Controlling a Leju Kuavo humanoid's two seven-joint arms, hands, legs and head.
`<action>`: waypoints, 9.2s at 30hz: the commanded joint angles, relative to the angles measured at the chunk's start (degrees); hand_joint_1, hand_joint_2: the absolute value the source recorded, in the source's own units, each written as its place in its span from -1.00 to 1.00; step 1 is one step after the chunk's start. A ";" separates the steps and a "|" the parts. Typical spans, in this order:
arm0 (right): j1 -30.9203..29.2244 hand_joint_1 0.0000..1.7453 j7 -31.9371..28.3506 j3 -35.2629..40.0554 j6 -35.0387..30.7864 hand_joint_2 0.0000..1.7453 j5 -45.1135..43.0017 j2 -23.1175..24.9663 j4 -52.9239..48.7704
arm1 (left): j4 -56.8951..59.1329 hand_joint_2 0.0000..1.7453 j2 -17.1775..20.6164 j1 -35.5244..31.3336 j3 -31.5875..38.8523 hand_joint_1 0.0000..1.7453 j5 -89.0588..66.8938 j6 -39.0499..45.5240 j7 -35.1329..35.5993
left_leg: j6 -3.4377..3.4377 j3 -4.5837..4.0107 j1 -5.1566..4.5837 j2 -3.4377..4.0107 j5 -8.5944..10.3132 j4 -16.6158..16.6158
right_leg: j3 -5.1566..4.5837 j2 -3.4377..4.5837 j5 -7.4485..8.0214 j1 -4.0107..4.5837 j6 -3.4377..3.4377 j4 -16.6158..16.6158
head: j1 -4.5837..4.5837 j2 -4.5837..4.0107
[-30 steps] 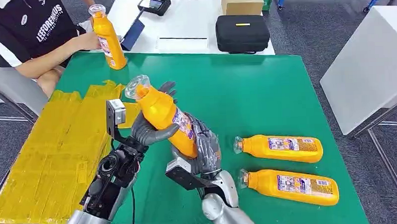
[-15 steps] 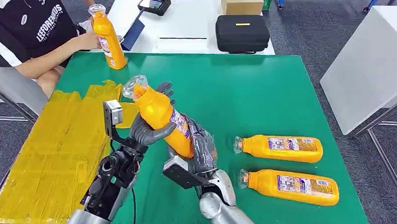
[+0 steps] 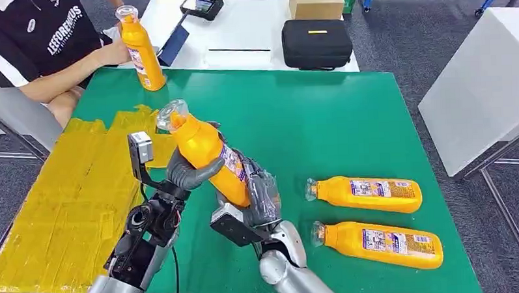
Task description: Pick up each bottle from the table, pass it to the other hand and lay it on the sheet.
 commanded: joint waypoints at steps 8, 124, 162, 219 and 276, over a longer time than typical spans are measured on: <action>0.32 -1.00 -0.85 1.49 -0.97 1.00 -1.72 -2.62 -3.77 | -4.25 1.00 1.13 -0.75 3.78 1.00 -10.44 19.48 -6.20 | -0.09 0.29 -0.01 0.04 -0.16 0.01 | 0.29 -0.06 -0.16 0.01 -0.09 0.02 | 0.04 0.00; 12.19 -1.00 13.17 -11.46 4.52 1.00 24.89 -15.51 -35.98 | -7.73 -1.00 8.99 4.98 -0.30 -1.00 -30.80 17.83 -15.43 | -0.13 0.13 0.04 0.05 -0.15 0.00 | 0.12 -0.04 -0.14 0.04 -0.09 -0.01 | 0.00 0.00; 14.01 -1.00 8.91 -32.71 21.64 1.00 25.01 -29.97 -17.95 | -7.81 1.00 6.72 3.89 1.17 -1.00 -21.44 3.45 -15.43 | -0.07 0.31 -0.03 -0.07 -0.24 -0.04 | 0.34 -0.16 -0.20 0.01 -0.08 -0.08 | -0.02 0.00; -13.69 1.00 11.66 -21.39 36.22 1.00 38.48 -29.18 30.05 | 0.96 1.00 3.45 -1.53 1.89 -1.00 -18.63 0.61 -15.43 | -0.09 0.86 -0.01 0.26 -0.23 -0.03 | 0.70 0.09 -0.06 0.05 -0.12 -0.12 | -0.02 0.00; -3.60 1.00 -5.68 -14.61 13.65 1.00 -16.06 -3.61 -5.55 | -3.13 1.00 -0.08 0.17 -2.63 -1.00 -13.67 -5.84 -0.98 | -0.08 0.37 0.00 -0.03 -0.33 0.03 | 0.38 -0.05 -0.32 0.03 -0.05 0.04 | -0.02 0.00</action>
